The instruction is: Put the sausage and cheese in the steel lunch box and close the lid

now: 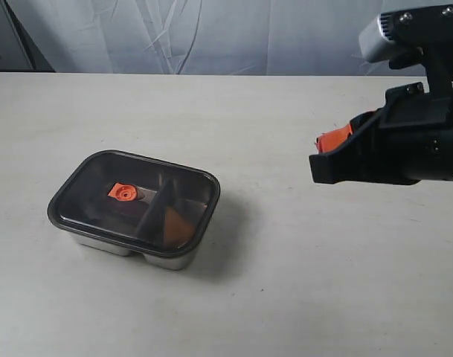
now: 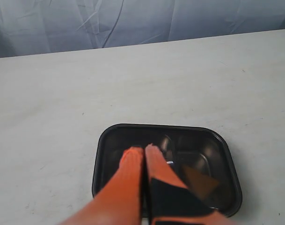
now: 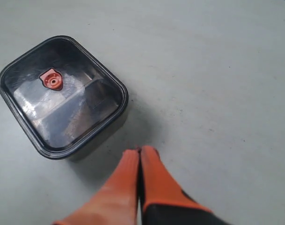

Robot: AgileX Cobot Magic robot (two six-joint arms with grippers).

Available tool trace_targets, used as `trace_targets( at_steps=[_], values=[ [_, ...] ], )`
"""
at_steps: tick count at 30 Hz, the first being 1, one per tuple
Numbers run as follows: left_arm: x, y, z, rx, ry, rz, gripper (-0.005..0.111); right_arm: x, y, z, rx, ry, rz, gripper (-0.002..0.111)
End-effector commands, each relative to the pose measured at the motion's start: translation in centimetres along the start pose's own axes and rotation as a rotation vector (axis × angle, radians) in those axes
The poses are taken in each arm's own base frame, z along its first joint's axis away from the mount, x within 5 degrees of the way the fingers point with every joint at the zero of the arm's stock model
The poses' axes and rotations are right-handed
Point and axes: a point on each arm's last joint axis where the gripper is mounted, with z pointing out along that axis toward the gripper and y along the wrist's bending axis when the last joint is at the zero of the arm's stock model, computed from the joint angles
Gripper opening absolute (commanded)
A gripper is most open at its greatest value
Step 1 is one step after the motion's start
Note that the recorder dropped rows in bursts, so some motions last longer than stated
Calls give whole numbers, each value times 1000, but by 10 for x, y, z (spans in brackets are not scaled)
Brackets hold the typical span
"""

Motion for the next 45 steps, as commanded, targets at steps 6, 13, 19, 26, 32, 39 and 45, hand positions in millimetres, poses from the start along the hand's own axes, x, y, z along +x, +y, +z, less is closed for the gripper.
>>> trace_targets(
  at_steps=[6, 13, 19, 26, 32, 39, 45],
  values=[
    [1, 1, -1, -4, -1, 1, 0, -17, -19, -25, 121, -211, -84, -1],
    [1, 1, -1, -4, -1, 1, 0, -9, -58, -94, 399, -454, 51, -1],
    [1, 0, -1, -4, 3, 0, 0, 31, -60, -128, 592, -523, 57, -1],
    [1, 0, -1, -4, 3, 0, 0, 67, -61, -111, 579, -407, 123, -1],
    [1, 1, -1, -5, 3, 1, 0, 89, -67, -89, 551, -419, 178, -1],
    [1, 1, -1, -5, 3, 3, 0, 122, -58, -86, 541, -482, 190, -1],
    [1, 1, -1, -5, 3, 3, 0, 148, -56, -79, 545, -511, 183, -1]
  ],
)
